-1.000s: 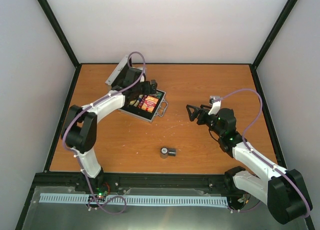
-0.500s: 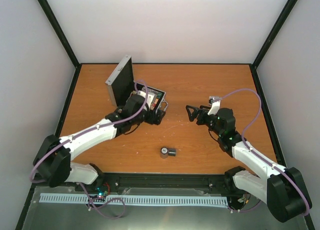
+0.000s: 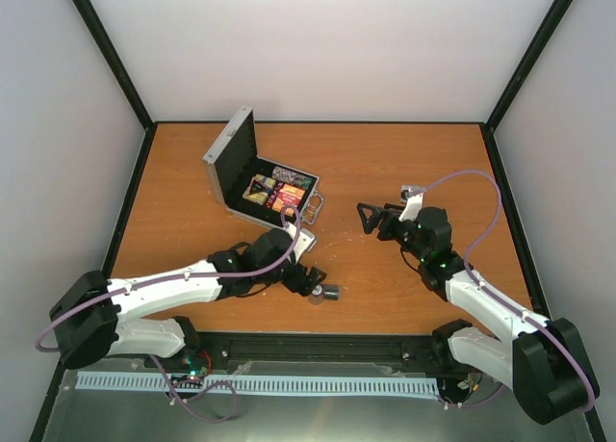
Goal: Pack up texas hold em set
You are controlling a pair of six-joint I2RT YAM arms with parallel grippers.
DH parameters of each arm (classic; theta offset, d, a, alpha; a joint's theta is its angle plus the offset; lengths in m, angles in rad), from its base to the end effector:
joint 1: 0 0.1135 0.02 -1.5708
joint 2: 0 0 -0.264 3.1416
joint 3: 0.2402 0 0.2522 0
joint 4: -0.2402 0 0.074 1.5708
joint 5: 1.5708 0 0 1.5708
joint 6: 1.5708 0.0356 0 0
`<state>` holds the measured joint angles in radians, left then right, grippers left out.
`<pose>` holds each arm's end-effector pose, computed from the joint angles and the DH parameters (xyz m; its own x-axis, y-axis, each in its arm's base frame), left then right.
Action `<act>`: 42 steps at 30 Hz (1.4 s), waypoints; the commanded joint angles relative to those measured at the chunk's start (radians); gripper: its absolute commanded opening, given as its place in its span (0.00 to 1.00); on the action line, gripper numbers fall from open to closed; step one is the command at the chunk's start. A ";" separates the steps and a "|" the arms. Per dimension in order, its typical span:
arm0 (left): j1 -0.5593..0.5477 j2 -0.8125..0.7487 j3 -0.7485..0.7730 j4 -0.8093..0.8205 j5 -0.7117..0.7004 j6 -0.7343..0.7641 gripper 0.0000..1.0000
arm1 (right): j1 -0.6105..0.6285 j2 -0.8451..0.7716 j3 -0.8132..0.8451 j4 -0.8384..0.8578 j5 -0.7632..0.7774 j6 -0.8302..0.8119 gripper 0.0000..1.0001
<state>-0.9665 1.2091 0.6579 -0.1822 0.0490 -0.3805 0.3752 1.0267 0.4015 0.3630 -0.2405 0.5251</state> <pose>0.1395 -0.2051 0.2099 -0.6661 0.3118 -0.6776 0.6411 0.7037 -0.3063 0.2034 0.0892 0.2165 -0.4944 0.3286 -0.8047 -0.3723 0.7566 0.5376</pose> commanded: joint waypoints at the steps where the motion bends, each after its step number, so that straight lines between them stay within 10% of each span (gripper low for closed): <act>1: -0.049 0.050 -0.005 0.003 -0.029 -0.023 0.93 | -0.009 0.008 0.025 0.010 0.001 0.007 1.00; 10: -0.138 0.243 0.068 -0.003 -0.075 -0.023 0.89 | -0.009 0.010 0.028 0.007 -0.001 0.005 1.00; 32: -0.144 0.126 0.090 -0.074 -0.128 -0.128 0.35 | -0.009 0.009 0.026 0.013 -0.017 0.002 1.00; 42: 0.168 0.002 0.199 0.027 0.204 -0.028 0.35 | -0.003 0.014 0.032 0.037 -0.244 -0.052 1.00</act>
<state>-0.9306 1.2919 0.7479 -0.2764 0.0635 -0.4660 0.3748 1.0374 0.4065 0.3637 -0.3454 0.5076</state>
